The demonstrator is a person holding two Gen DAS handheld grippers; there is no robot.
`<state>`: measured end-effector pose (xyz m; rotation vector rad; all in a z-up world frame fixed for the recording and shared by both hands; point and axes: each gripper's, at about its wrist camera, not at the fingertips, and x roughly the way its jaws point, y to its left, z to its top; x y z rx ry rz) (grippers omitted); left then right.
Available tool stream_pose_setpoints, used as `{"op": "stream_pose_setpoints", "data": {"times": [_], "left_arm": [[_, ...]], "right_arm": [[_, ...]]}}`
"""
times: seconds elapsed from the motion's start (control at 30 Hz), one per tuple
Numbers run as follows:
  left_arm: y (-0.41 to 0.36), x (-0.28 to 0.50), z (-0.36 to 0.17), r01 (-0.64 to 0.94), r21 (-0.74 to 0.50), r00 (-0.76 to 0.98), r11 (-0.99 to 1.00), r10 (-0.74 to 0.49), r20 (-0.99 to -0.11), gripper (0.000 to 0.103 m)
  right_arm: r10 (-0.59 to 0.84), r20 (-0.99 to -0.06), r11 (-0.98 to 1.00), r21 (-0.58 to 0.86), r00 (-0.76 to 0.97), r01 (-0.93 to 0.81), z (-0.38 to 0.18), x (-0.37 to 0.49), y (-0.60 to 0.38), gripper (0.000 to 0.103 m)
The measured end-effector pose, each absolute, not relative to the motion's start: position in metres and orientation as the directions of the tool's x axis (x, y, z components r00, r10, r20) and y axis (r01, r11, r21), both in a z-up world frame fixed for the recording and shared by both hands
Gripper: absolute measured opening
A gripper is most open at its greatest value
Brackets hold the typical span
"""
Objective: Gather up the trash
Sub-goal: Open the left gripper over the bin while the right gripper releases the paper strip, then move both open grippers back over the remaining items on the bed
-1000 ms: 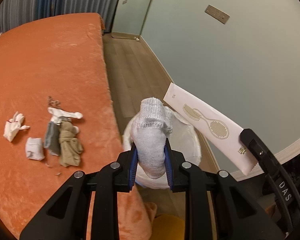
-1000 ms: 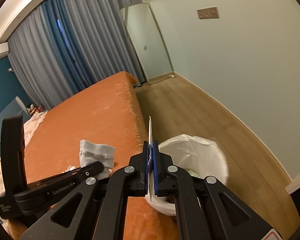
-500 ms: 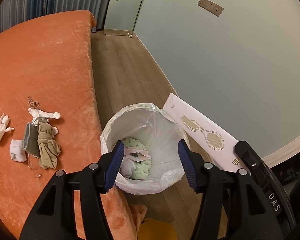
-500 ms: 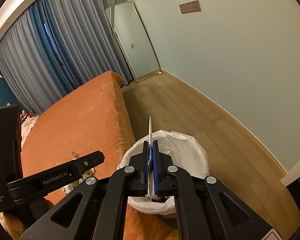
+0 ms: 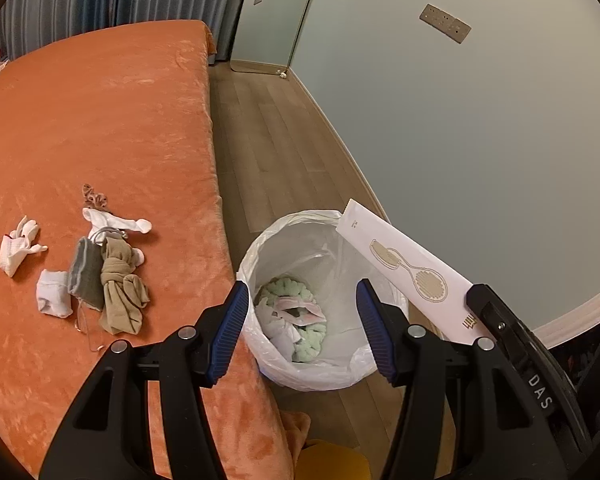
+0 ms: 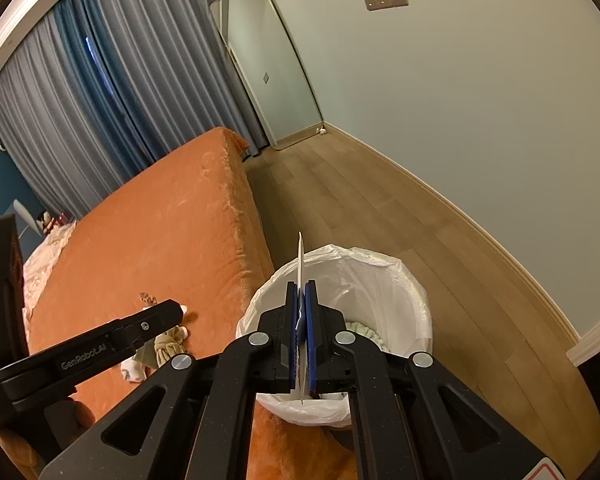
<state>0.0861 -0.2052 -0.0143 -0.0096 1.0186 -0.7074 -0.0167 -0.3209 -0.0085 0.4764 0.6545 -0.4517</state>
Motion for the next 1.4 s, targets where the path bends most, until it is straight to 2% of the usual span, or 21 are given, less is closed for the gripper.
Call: {"op": "stream_pose_setpoints", "data": {"times": [0.1, 0.13, 0.27, 0.5, 1.07, 1.4], "left_arm": [[-0.196, 0.090, -0.017, 0.521, -0.323, 0.332, 0.790, -0.536, -0.776, 0.054], [-0.192, 0.091, -0.018, 0.512, -0.323, 0.336, 0.796, -0.531, -0.778, 0.058], [-0.175, 0.100, -0.023, 0.472, -0.329, 0.349, 0.818, -0.516, -0.783, 0.060], [-0.146, 0.111, -0.027, 0.423, -0.338, 0.370, 0.840, -0.501, -0.782, 0.060], [-0.062, 0.140, -0.052, 0.271, -0.335, 0.418, 0.902, -0.424, -0.804, 0.060], [0.016, 0.164, -0.093, 0.119, -0.270, 0.426, 0.956, -0.294, -0.855, 0.060]], "right_arm": [[-0.242, -0.669, 0.807, 0.263, 0.702, 0.529, -0.009, -0.011, -0.314, 0.009], [-0.245, -0.668, 0.810, 0.258, 0.703, 0.527, -0.008, -0.009, -0.311, 0.010], [-0.246, -0.659, 0.819, 0.250, 0.710, 0.516, -0.004, -0.005, -0.300, 0.032], [-0.230, -0.659, 0.847, 0.226, 0.716, 0.480, 0.000, 0.006, -0.279, 0.040], [-0.146, -0.705, 0.905, 0.189, 0.694, 0.381, -0.019, 0.047, -0.217, 0.047], [-0.071, -0.759, 0.940, 0.166, 0.647, 0.297, -0.051, 0.084, -0.165, 0.048]]}}
